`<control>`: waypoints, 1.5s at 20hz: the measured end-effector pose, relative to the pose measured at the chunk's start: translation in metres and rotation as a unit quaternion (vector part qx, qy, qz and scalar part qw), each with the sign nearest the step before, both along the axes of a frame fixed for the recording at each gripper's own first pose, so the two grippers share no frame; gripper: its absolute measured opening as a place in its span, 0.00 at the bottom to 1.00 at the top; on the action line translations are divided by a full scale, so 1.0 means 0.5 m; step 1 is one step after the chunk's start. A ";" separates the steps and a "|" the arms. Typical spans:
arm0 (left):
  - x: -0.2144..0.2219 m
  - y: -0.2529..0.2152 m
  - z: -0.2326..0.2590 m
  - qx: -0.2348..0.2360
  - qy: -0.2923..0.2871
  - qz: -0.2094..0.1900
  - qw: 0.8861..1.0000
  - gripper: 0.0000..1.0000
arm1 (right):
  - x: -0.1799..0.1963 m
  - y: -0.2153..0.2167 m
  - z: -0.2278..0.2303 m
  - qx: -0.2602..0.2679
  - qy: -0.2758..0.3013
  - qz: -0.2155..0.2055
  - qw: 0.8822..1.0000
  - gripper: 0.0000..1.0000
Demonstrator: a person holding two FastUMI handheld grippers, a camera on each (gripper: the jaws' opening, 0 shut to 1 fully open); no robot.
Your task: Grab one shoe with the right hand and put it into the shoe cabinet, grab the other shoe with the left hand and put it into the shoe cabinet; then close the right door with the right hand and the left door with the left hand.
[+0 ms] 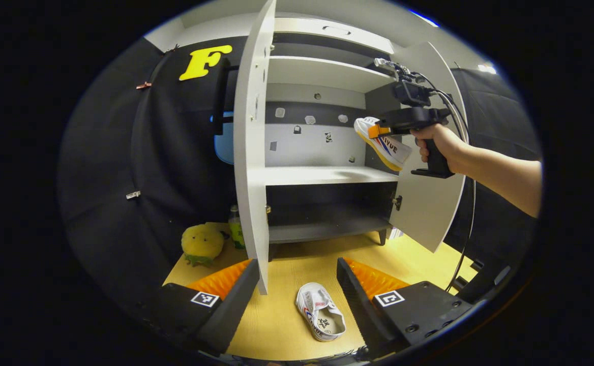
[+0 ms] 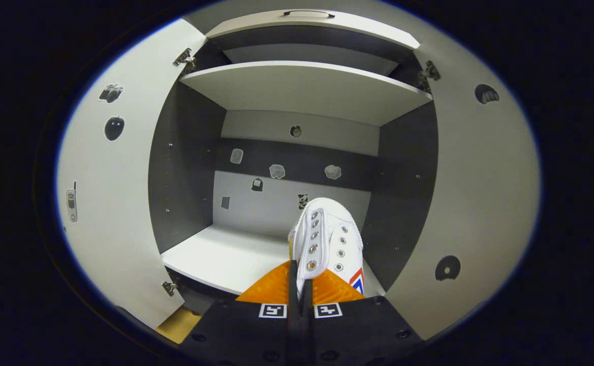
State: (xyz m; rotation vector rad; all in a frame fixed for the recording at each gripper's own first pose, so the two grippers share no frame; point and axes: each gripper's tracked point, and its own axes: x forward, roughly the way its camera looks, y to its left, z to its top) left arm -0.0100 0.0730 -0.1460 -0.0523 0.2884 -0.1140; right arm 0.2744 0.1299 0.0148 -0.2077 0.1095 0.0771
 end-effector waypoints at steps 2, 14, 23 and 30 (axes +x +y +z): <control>0.003 0.020 -0.005 0.009 0.006 0.018 1.000 0.95 | 0.058 -0.001 0.008 -0.010 -0.004 0.007 1.000 0.05; 0.023 0.056 -0.008 0.015 0.032 0.108 0.994 0.95 | 0.331 -0.033 -0.130 -0.018 0.104 -0.006 0.994 0.05; 0.007 0.026 -0.003 -0.016 0.033 0.136 0.990 0.95 | 0.344 -0.058 -0.224 0.018 0.213 -0.023 0.977 0.05; -0.027 0.039 -0.002 -0.004 0.030 0.145 0.989 0.95 | 0.299 -0.040 -0.174 0.013 0.199 -0.018 0.980 0.37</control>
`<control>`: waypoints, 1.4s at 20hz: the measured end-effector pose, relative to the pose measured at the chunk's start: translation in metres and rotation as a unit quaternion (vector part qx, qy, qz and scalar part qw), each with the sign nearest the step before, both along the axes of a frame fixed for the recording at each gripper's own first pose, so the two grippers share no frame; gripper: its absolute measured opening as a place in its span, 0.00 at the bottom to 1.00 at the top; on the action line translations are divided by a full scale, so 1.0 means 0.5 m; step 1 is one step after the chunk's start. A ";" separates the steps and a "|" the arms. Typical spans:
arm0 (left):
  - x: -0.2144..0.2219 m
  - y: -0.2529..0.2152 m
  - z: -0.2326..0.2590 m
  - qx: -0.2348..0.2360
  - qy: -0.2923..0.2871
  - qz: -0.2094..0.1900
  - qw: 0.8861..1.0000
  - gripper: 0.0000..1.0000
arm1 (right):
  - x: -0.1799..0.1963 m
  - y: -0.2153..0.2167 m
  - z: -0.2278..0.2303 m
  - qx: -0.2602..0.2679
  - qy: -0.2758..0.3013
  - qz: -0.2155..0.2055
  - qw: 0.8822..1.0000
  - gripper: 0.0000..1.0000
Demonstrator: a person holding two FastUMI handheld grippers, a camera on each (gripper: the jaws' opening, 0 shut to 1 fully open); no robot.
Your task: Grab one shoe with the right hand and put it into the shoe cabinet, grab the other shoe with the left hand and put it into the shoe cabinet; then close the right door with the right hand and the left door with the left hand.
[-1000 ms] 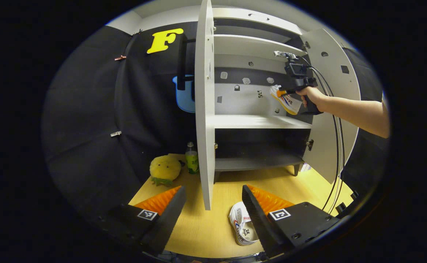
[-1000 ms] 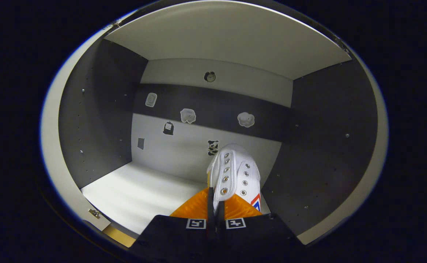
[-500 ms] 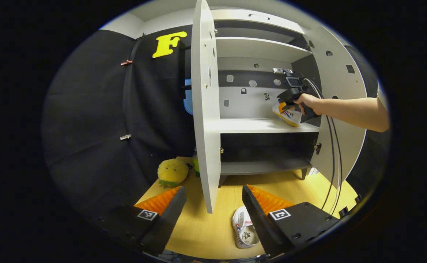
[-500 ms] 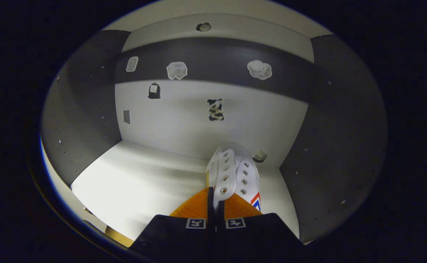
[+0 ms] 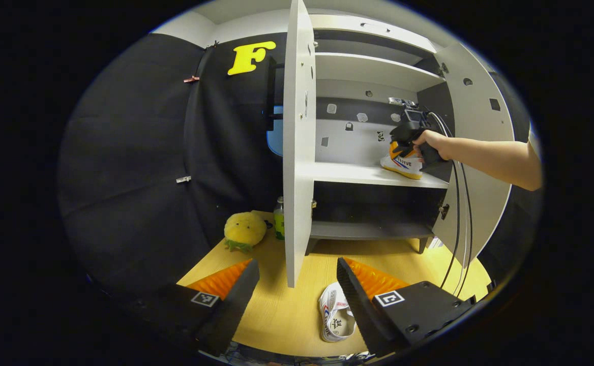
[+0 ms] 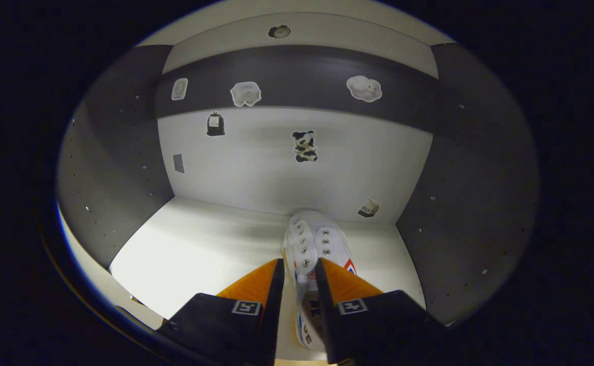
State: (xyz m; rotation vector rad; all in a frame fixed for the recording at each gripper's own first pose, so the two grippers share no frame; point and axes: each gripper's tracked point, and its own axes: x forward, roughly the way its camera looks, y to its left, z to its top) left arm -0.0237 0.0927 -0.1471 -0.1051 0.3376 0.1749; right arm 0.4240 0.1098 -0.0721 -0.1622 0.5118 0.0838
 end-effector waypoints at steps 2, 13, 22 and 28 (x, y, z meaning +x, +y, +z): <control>-0.005 -0.008 -0.001 -0.012 -0.002 -0.005 1.000 0.95 | -0.032 0.005 0.028 -0.003 -0.017 0.012 1.000 0.71; -0.007 -0.044 -0.084 -0.022 0.005 -0.077 0.997 0.95 | -0.326 -0.024 0.138 0.031 -0.151 0.031 0.988 0.98; -0.016 -0.115 -0.314 0.003 0.082 -0.183 0.980 0.96 | -0.624 -0.113 0.028 0.051 -0.207 -0.005 0.977 0.98; 0.026 -0.147 -0.450 0.000 0.133 -0.203 0.970 0.96 | -0.793 -0.158 -0.101 0.045 -0.142 -0.045 0.988 0.98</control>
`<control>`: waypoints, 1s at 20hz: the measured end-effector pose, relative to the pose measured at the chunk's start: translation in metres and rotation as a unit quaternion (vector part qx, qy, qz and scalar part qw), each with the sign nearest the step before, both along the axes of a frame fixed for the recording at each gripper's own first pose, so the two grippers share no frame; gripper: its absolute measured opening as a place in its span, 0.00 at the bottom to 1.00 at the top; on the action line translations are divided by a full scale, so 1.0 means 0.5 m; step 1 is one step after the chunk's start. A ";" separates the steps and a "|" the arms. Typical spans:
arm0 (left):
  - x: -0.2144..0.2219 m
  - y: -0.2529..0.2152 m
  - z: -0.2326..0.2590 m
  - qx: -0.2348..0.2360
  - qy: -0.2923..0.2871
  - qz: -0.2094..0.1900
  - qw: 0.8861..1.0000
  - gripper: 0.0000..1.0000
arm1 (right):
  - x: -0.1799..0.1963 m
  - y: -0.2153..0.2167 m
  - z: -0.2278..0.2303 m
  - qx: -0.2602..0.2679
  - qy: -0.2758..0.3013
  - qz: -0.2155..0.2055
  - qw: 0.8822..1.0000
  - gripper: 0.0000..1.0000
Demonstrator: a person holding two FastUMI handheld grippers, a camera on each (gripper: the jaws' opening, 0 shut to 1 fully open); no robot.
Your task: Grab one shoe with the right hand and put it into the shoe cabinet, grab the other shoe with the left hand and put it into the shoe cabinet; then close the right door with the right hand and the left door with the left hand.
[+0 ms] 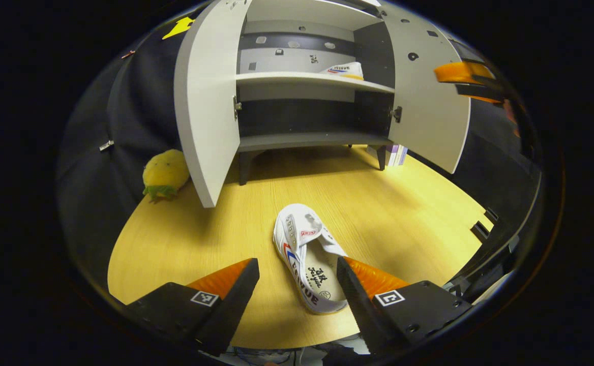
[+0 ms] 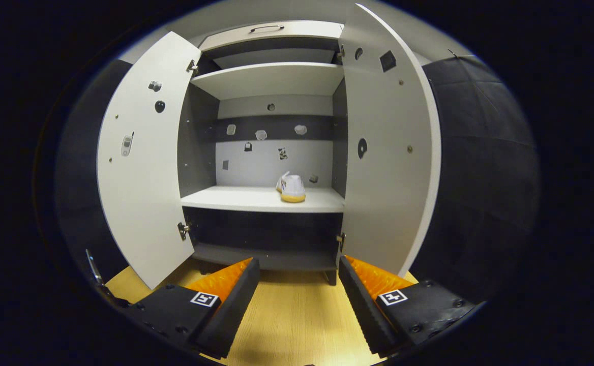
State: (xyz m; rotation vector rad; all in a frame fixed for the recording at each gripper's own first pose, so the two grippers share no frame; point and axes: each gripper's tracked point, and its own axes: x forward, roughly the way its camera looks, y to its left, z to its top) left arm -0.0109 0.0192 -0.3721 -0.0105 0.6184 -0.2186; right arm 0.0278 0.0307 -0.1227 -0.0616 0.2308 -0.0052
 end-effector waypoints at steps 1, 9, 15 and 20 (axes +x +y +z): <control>0.013 -0.003 -0.014 0.000 0.005 -0.005 1.000 0.95 | -0.026 -0.014 -0.015 0.000 0.005 -0.015 1.000 0.98; 0.093 -0.001 -0.111 0.001 0.056 0.002 0.998 0.84 | -0.144 -0.076 -0.063 -0.011 0.033 -0.060 0.998 0.98; 0.147 -0.016 -0.117 0.036 0.055 -0.009 0.998 0.49 | -0.157 -0.066 -0.070 -0.024 0.039 -0.055 0.997 0.98; 0.153 0.021 -0.131 0.086 0.066 0.013 0.994 0.23 | -0.159 -0.066 -0.087 -0.020 0.053 -0.053 0.997 0.98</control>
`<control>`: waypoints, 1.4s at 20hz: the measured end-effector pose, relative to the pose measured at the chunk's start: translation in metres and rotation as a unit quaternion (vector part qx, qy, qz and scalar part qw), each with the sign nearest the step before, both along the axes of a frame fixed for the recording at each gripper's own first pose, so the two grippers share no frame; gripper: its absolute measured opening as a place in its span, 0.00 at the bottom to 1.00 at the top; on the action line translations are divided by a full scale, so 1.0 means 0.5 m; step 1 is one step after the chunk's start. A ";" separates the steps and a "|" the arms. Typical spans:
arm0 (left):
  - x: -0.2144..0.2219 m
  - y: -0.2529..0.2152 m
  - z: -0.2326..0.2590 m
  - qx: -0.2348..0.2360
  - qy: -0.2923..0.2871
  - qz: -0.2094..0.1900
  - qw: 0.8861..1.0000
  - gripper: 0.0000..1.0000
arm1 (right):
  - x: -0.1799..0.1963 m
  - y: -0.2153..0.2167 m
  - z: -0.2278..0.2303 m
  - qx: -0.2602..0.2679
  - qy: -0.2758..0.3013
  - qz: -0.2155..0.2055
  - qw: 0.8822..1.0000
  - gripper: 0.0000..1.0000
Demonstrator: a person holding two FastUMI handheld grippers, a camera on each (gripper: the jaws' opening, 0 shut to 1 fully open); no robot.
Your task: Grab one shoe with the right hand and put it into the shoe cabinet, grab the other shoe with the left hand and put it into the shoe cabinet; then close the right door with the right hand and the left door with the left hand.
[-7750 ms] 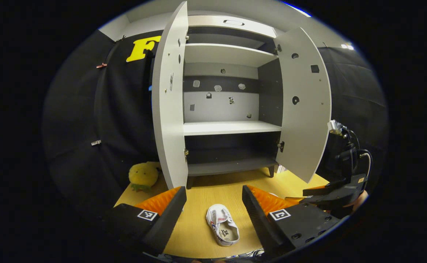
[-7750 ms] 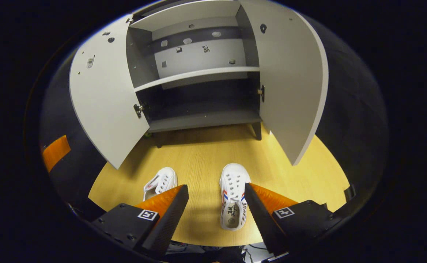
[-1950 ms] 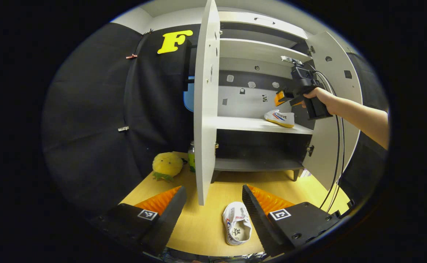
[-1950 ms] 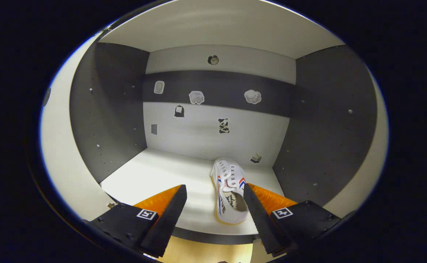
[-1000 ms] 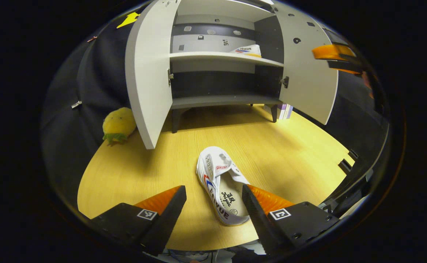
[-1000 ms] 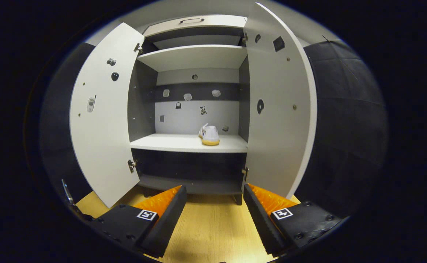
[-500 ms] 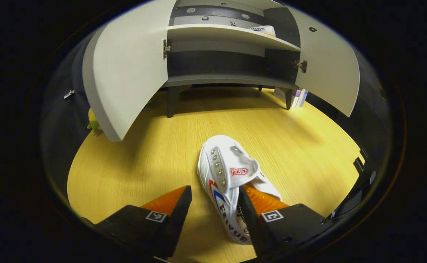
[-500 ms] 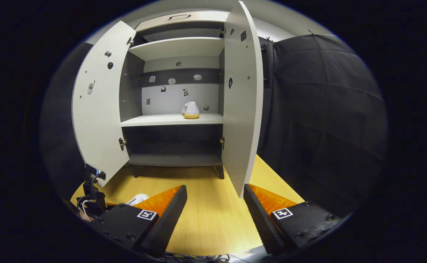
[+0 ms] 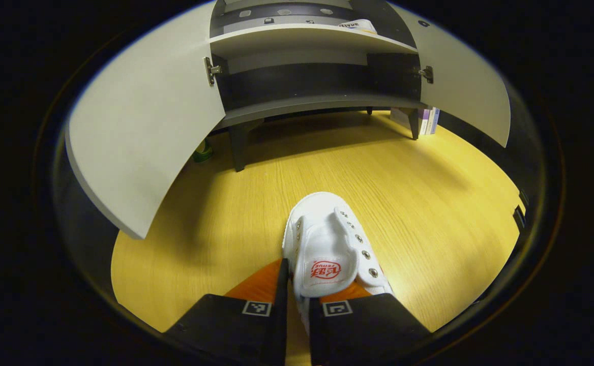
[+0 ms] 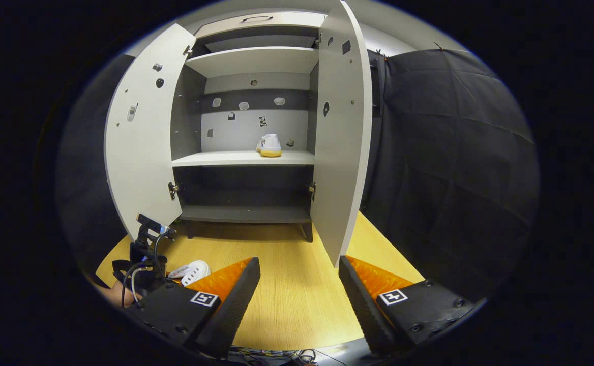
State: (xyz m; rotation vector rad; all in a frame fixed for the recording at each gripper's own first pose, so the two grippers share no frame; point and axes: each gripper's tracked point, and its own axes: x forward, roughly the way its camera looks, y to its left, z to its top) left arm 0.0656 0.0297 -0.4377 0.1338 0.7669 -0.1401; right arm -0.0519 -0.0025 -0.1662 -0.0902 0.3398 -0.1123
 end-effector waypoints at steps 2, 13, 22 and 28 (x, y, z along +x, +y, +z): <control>0.002 0.001 0.001 0.003 -0.003 -0.002 1.000 0.08 | 0.005 0.003 -0.003 0.003 0.004 0.003 1.000 0.98; -0.001 -0.032 0.146 -0.029 -0.023 0.043 0.998 0.05 | 0.069 0.008 0.004 -0.014 0.002 0.065 0.998 0.98; 0.092 -0.056 0.525 -0.039 -0.118 0.071 0.990 0.05 | 0.122 0.002 0.019 0.000 -0.025 0.129 0.991 0.98; 0.262 -0.071 0.701 -0.035 -0.177 0.076 0.981 0.05 | 0.142 0.037 0.004 0.029 -0.022 0.189 0.981 0.98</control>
